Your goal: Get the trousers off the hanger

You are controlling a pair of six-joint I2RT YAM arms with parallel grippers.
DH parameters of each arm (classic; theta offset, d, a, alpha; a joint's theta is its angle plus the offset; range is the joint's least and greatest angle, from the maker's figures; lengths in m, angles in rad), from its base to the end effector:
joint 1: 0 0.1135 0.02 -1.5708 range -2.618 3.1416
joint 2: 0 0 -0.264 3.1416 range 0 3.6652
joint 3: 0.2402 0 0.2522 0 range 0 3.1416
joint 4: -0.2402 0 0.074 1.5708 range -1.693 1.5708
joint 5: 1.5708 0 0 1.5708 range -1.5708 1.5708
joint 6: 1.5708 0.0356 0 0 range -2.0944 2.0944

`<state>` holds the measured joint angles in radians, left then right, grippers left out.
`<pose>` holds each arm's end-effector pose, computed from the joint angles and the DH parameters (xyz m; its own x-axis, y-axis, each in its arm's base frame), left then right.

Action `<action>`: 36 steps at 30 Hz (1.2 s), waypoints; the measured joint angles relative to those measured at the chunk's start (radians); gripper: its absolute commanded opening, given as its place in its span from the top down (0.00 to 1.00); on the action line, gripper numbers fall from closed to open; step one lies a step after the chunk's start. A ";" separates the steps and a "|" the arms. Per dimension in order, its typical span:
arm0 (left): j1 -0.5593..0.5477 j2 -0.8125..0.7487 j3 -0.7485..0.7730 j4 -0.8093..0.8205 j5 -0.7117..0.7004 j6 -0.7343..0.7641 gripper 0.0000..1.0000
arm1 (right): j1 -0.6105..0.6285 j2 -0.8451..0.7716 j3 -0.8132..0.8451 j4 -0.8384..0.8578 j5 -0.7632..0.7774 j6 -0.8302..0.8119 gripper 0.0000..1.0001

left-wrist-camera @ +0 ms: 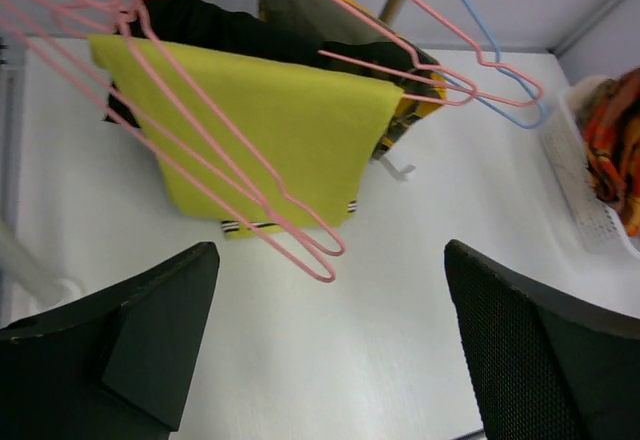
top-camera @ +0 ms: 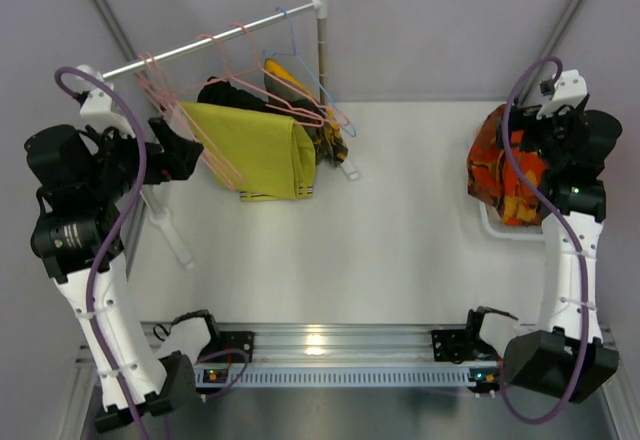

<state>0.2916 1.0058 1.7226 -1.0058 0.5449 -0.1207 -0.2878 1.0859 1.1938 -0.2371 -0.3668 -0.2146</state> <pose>0.1241 0.0180 0.5129 -0.2987 -0.1971 -0.9338 0.1955 0.9450 -0.2621 0.2341 -0.0560 0.4193 -0.1045 -0.1764 -0.9788 -0.1006 0.9810 -0.1660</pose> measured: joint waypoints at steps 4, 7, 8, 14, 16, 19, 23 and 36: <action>-0.031 0.108 0.071 -0.012 0.106 -0.019 0.01 | 0.000 -0.060 -0.038 -0.003 -0.072 0.048 0.01; -0.208 0.217 0.159 -0.007 0.060 -0.037 0.01 | 0.000 -0.090 -0.063 -0.003 -0.118 0.092 0.00; -0.309 0.254 0.184 -0.004 0.023 -0.040 0.01 | 0.000 -0.098 -0.069 -0.003 -0.133 0.109 0.01; -0.723 0.473 0.357 0.006 -0.126 -0.042 0.01 | 0.005 -0.104 -0.074 -0.008 -0.179 0.174 0.00; -0.819 0.566 0.445 0.018 -0.202 -0.031 0.01 | 0.005 -0.104 -0.074 -0.008 -0.188 0.193 0.01; -0.971 0.707 0.556 0.030 -0.280 -0.005 0.01 | 0.012 -0.103 -0.074 -0.010 -0.201 0.211 0.00; -1.094 0.843 0.577 0.068 -0.304 0.002 0.01 | 0.016 -0.103 -0.083 -0.010 -0.231 0.207 0.01; -1.106 0.862 0.257 0.253 -0.375 -0.063 0.01 | 0.018 -0.249 -0.318 -0.127 -0.356 0.108 0.01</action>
<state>-0.8143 1.8679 1.9793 -0.7532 0.1696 -0.1837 -0.2703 0.8364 0.8761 -0.3641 -0.7223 -0.1066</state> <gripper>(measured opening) 0.990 0.993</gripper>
